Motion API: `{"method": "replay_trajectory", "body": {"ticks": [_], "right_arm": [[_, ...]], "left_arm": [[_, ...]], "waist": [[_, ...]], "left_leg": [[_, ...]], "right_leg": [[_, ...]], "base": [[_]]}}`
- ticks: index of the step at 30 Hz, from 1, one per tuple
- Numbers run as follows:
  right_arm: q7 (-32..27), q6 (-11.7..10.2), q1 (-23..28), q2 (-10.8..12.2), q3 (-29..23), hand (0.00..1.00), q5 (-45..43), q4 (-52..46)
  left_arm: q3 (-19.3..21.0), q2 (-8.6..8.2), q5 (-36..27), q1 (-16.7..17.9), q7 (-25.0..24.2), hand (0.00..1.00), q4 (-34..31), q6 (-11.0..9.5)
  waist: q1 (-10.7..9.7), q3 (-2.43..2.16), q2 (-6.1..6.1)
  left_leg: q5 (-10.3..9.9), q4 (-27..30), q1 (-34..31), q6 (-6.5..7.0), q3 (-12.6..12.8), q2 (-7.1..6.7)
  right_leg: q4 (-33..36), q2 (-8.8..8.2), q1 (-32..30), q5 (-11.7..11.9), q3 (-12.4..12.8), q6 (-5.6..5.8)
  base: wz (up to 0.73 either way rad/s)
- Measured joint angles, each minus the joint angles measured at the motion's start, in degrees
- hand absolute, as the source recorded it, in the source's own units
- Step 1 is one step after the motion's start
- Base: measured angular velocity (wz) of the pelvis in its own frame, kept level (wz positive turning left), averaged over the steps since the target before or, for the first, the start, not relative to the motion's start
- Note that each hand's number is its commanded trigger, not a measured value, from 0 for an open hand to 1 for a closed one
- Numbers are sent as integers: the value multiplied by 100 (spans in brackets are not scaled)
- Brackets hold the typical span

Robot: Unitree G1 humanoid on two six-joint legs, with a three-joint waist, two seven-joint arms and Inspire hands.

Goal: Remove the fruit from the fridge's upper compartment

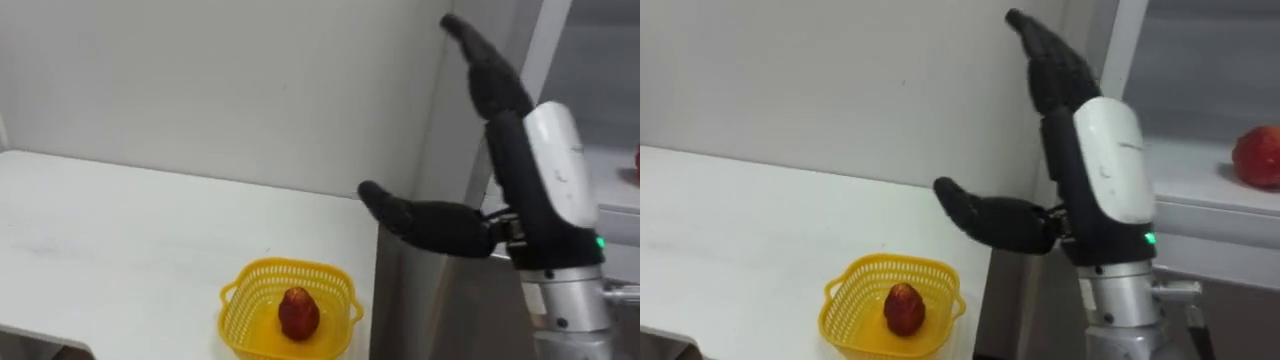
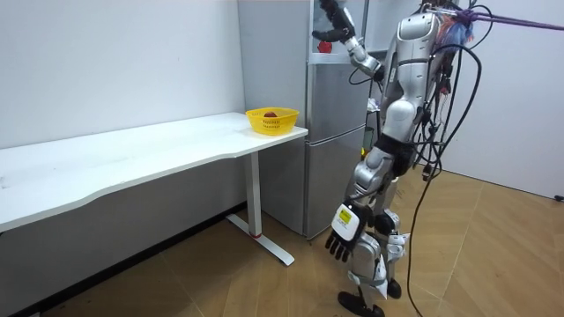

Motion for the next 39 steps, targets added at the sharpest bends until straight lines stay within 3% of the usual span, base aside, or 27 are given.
{"method": "replay_trajectory", "body": {"ticks": [3,11,20,25,28,32,35,39], "right_arm": [[-291,-86,74,-6,-234,0,110,-57],[-696,-218,284,-136,-946,0,277,-54],[-778,-226,328,-314,-1483,0,320,50],[-1034,-228,323,-365,-1616,0,488,314],[-1063,-226,285,-373,-1650,0,550,687],[-1036,-145,77,-471,-1639,0,714,1340],[-898,91,-51,-578,-1616,0,876,1706],[-748,255,-78,-895,-1470,0,926,2137]], "left_arm": [[6,-3,0,31,9,0,0,-1],[219,-17,9,161,16,0,29,-105],[238,-26,-87,255,0,0,90,-109],[237,-27,-106,219,6,0,154,-121],[222,-26,-100,177,5,0,149,-118],[196,-7,-100,112,-4,0,140,-73],[198,59,-69,102,-11,0,111,-51],[222,102,-40,102,-62,0,-9,17]], "waist": [[-62,-4,0],[-294,-46,-62],[-392,-24,-92],[-396,41,-216],[-401,48,-287],[-333,51,-305],[-298,31,-332],[-245,36,-342]], "left_leg": [[0,-36,52,-3,127,31],[1,-39,102,-4,152,34],[-1,-44,159,-4,208,44],[-2,-29,143,-5,204,43],[-9,22,56,-1,187,38],[-16,38,20,10,184,33],[-14,43,-40,8,176,35],[-13,18,-79,7,157,34]], "right_leg": [[1,22,-4,1,100,-2],[26,28,25,2,153,-4],[43,12,50,2,164,-4],[29,22,51,1,158,-4],[15,20,-1,0,138,-4],[29,9,-59,0,131,-3],[37,13,-101,0,130,-4],[35,16,-136,0,110,-4]], "base": [[-16],[-2],[-3],[0],[4],[0],[0],[0]]}}
